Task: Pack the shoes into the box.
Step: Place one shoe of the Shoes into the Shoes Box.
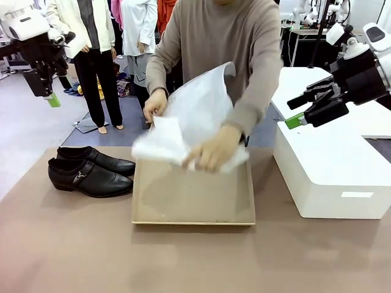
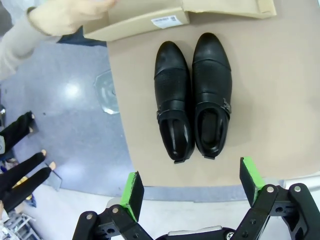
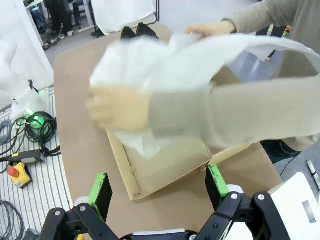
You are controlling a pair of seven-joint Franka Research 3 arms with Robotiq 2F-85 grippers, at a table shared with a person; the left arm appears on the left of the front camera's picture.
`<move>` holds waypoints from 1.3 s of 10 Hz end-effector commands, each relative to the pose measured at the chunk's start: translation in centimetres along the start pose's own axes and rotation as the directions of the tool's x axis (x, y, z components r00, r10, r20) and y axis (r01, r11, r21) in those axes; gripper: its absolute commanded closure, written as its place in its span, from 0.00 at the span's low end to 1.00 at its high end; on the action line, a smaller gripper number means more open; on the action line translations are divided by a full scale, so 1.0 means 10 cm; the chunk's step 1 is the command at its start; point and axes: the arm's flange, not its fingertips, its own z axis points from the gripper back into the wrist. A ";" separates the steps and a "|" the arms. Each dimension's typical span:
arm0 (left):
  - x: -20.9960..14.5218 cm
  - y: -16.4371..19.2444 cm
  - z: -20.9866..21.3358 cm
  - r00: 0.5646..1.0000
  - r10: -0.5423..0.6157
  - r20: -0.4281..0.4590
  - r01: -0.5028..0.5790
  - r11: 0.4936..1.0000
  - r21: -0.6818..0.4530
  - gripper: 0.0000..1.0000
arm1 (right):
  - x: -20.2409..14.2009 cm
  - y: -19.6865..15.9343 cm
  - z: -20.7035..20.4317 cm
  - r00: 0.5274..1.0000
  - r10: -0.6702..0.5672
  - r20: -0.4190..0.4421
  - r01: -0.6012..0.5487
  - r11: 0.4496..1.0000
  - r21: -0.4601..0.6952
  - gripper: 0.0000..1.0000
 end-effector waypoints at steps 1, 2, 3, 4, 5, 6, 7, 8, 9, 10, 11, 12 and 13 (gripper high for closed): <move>-0.04 0.18 -0.14 0.998 -0.013 -0.059 0.014 1.000 0.002 0.00 | 0.00 -0.04 -0.04 0.999 0.030 0.027 -0.030 1.000 0.003 0.00; -0.07 0.22 -0.24 0.998 -0.015 -0.067 0.015 1.000 0.002 0.00 | 0.00 -0.04 -0.04 0.999 0.030 0.027 -0.030 1.000 0.003 0.00; -0.10 0.25 -0.35 0.997 -0.009 -0.074 0.009 1.000 0.009 0.00 | 0.00 -0.04 -0.04 0.999 0.030 0.027 -0.030 1.000 0.003 0.00; -0.14 0.25 -0.46 0.996 -0.007 -0.085 0.009 1.000 0.022 0.00 | 0.00 -0.04 -0.04 0.999 0.030 0.027 -0.030 1.000 0.003 0.00; -0.18 0.25 -0.58 0.996 0.002 -0.087 -0.001 1.000 0.019 0.00 | 0.00 -0.04 -0.04 0.999 0.030 0.027 -0.030 1.000 0.003 0.00; -0.23 0.26 -0.68 0.996 0.018 -0.087 -0.016 1.000 0.022 0.00 | 0.00 -0.04 -0.04 0.999 0.030 0.027 -0.030 1.000 0.003 0.00; -0.26 0.27 -0.78 0.995 0.030 -0.091 -0.029 1.000 0.010 0.00 | 0.00 -0.04 -0.04 0.999 0.030 0.027 -0.030 1.000 0.003 0.00; -0.29 0.29 -0.85 0.995 0.036 -0.090 -0.037 0.999 -0.008 0.00 | 0.00 -0.04 -0.04 0.999 0.030 0.027 -0.030 1.000 0.003 0.00; -0.31 0.30 -0.90 0.995 0.037 -0.091 -0.039 0.999 -0.018 0.00 | 0.00 -0.04 -0.04 0.999 0.030 0.027 -0.030 1.000 0.003 0.00; -0.32 0.30 -0.93 0.995 0.040 -0.092 -0.042 0.999 -0.025 0.00 | 0.00 -0.04 -0.04 0.999 0.030 0.027 -0.030 1.000 0.003 0.00; -0.32 0.30 -0.90 0.997 0.018 -0.079 -0.020 0.999 -0.030 0.00 | 0.00 -0.04 -0.04 0.999 0.030 0.027 -0.030 1.000 0.003 0.00; -0.33 0.31 -0.94 0.997 0.031 -0.075 -0.034 0.999 -0.030 0.00 | 0.00 -0.04 -0.04 0.999 0.030 0.027 -0.030 1.000 0.003 0.00; -0.33 0.31 -0.94 0.997 0.031 -0.075 -0.034 0.999 -0.030 0.00 | 0.00 -0.04 -0.04 0.999 0.030 0.027 -0.030 1.000 0.003 0.00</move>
